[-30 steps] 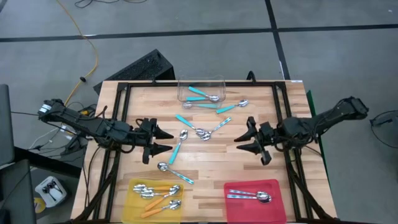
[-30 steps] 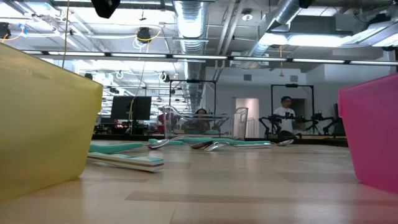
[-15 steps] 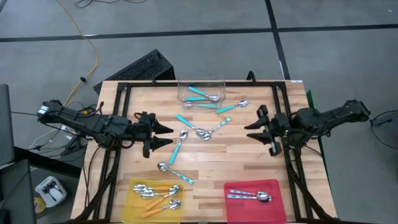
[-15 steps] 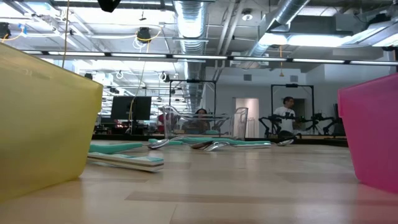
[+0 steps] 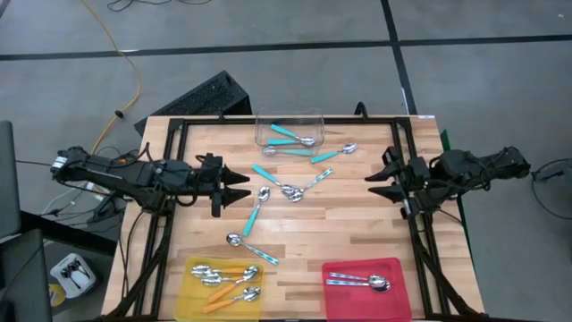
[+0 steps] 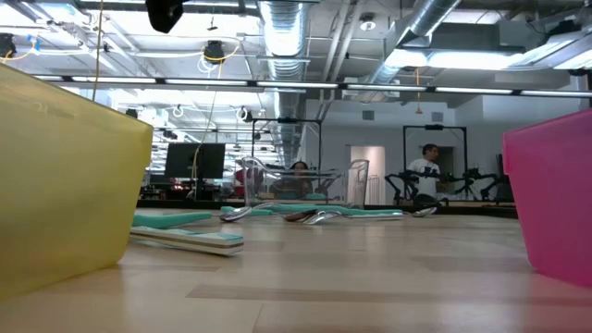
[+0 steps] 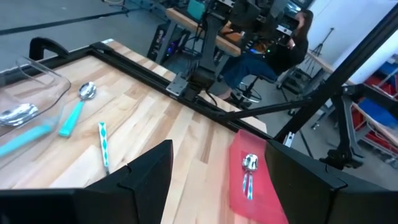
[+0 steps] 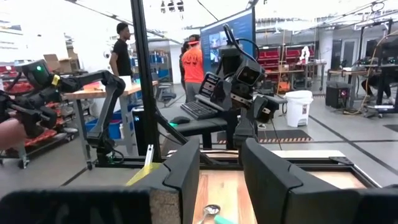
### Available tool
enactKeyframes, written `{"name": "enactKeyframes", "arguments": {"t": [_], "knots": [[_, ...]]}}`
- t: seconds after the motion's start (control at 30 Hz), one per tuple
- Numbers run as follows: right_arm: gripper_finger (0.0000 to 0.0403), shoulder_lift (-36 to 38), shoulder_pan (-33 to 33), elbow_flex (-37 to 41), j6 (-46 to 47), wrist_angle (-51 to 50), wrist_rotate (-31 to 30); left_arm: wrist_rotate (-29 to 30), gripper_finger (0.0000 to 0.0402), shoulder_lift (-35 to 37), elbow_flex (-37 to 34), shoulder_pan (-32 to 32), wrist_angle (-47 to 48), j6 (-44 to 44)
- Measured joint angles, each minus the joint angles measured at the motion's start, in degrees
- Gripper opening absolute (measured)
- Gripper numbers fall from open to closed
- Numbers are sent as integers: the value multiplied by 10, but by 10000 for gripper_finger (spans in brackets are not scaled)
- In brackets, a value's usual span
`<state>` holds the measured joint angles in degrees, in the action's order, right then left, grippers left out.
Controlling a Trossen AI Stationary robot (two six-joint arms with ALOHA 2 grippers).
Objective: Sort silverware by color (type)
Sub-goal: Put the blue spoon into the transparent bin
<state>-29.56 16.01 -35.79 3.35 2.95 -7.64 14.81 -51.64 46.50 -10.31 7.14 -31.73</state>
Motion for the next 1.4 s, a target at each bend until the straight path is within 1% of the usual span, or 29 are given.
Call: {"name": "enactKeyframes", "arguments": {"t": [0.1, 0.2, 0.27, 0.47, 0.57, 0.7, 0.8, 0.97, 1.3, 1.4], "knots": [[143, -5, 0, 1, -7, 1, -8, 0, 238, 0, 0, 1, 0, 0], [143, -17, 0, 4, -8, -4, -44, 0, 238, 0, 0, 1, 0, 0], [143, -29, -1, 5, -8, -2, -57, 0, 238, 0, 0, 1, 0, 0], [143, -59, 0, 5, 6, 26, -57, 6, 238, -1, 0, -9, 0, 8], [143, -68, 0, 5, 20, 31, -57, 34, 238, -13, 0, -30, 3, 19], [143, -72, 1, 5, 51, 27, -57, 104, 238, -38, 0, -60, 33, 21], [143, -72, 1, 5, 66, 12, -57, 139, 238, -61, 0, -75, 65, 8], [143, -72, 1, 5, 69, -15, -58, 197, 238, -107, 0, -90, 69, -30], [143, -79, 1, 5, 72, -25, -58, 274, 238, -206, 0, -92, 47, -72], [143, -79, 1, 5, 72, -26, -60, 277, 238, -234, 0, -92, 50, -85]]}}
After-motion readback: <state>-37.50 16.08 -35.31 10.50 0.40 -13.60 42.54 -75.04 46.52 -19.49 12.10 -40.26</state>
